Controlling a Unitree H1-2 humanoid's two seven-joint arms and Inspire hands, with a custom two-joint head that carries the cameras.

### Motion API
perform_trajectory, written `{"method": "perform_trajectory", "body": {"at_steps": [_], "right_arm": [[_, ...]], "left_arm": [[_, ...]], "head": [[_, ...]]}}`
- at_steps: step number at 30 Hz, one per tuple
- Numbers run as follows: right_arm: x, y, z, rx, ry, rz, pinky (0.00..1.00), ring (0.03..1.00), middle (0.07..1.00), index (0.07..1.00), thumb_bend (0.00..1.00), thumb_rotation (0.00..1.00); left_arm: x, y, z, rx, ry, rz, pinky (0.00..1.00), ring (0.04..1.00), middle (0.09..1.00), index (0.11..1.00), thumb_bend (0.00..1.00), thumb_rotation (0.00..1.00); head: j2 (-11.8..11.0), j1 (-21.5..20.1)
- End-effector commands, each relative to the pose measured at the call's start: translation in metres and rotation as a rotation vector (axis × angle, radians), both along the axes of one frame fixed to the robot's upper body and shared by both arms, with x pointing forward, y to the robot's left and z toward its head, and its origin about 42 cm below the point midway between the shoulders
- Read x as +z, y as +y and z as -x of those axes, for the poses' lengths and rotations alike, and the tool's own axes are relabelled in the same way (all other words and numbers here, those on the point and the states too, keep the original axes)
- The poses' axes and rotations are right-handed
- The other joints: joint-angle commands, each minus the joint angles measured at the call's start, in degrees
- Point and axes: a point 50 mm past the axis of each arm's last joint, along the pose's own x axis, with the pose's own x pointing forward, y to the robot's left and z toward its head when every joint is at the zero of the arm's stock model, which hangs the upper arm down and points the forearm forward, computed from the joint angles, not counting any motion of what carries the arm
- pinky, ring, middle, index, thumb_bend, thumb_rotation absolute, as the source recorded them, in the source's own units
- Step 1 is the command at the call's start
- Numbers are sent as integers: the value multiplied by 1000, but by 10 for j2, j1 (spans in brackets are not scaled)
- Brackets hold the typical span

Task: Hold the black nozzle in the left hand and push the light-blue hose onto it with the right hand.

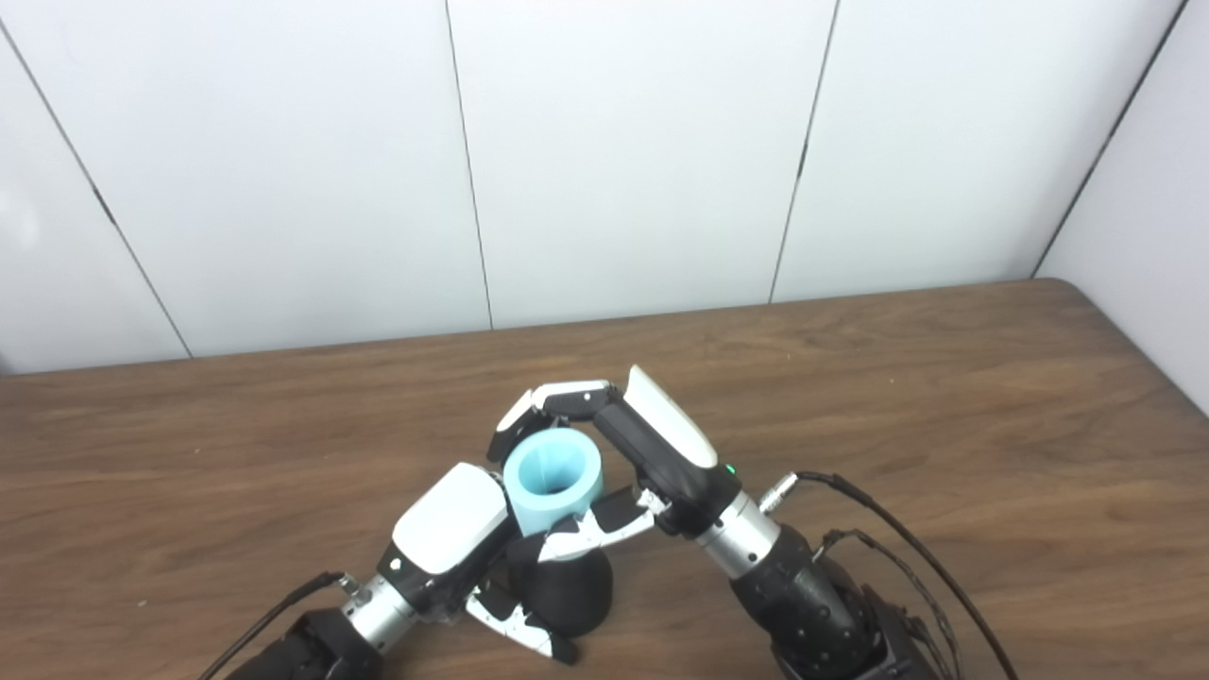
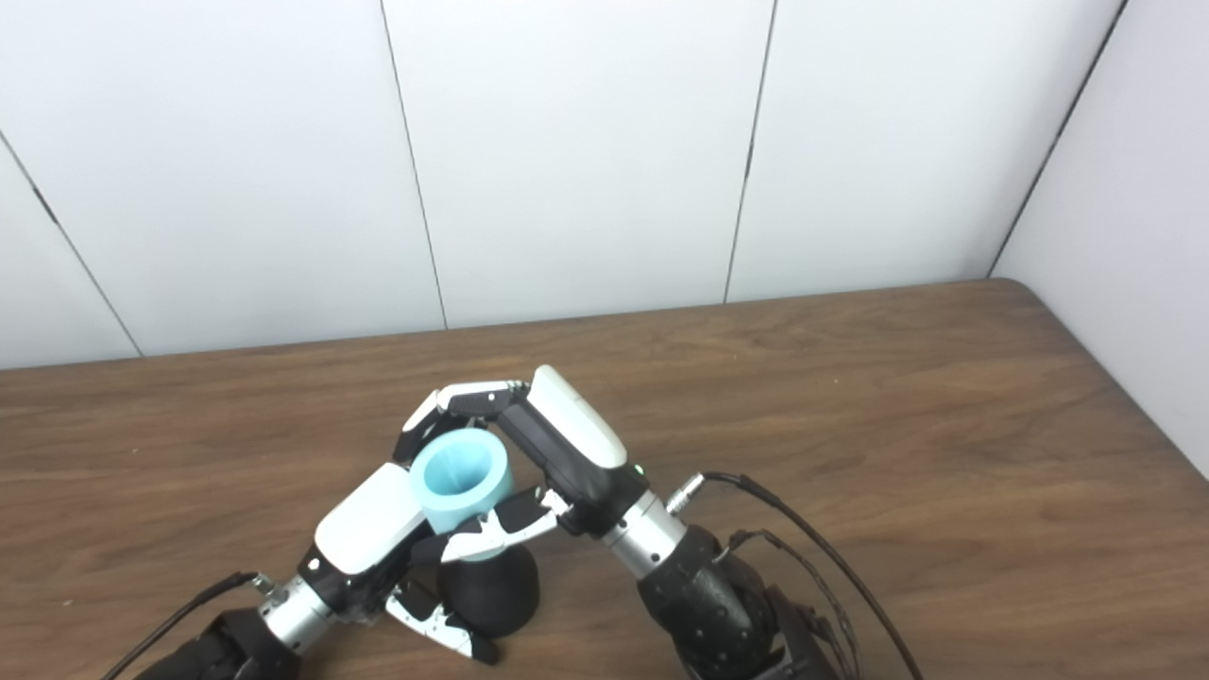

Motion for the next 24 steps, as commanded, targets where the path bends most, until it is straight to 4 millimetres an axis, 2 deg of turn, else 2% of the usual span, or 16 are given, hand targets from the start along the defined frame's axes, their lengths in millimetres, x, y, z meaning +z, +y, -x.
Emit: {"method": "perform_trajectory", "body": {"at_steps": [1,2,4,8,14,18,19,23,24], "right_arm": [[8,0,1,1,-76,-27,256,381,508,538,508,0],[6,-1,1,-1,-79,-32,252,420,486,518,513,0],[4,-2,0,-4,-84,-44,263,387,507,533,509,0],[-1,-3,-1,-8,-89,-62,242,444,471,508,516,0],[-4,-4,0,-18,-108,-64,232,446,468,508,516,0],[-5,-5,0,-17,-107,-69,249,379,511,535,507,0],[-5,-5,0,-17,-105,-72,249,412,492,520,512,0],[-6,-6,-1,-16,-91,-75,254,376,515,536,507,0],[-6,-6,-1,-18,-90,-72,244,418,489,518,512,0]], "left_arm": [[-62,-13,54,-12,199,-3,97,150,471,482,524,0],[-62,-13,54,-13,200,-3,94,146,471,482,524,0],[-62,-12,54,-14,201,-4,95,148,471,482,524,0],[-61,-11,55,-16,195,-14,103,158,471,482,524,0],[-62,-11,56,-14,196,-14,105,157,471,482,524,0],[-62,-11,56,-14,197,-17,106,160,471,482,524,0],[-62,-11,56,-15,194,-19,106,160,471,482,524,0],[-62,-11,56,-15,193,-24,108,164,471,482,524,0],[-62,-11,56,-15,192,-22,108,163,471,482,524,0]], "head": [[2,0],[2,0],[2,0],[4,0],[5,0],[5,1],[5,0],[5,0],[5,0]]}}
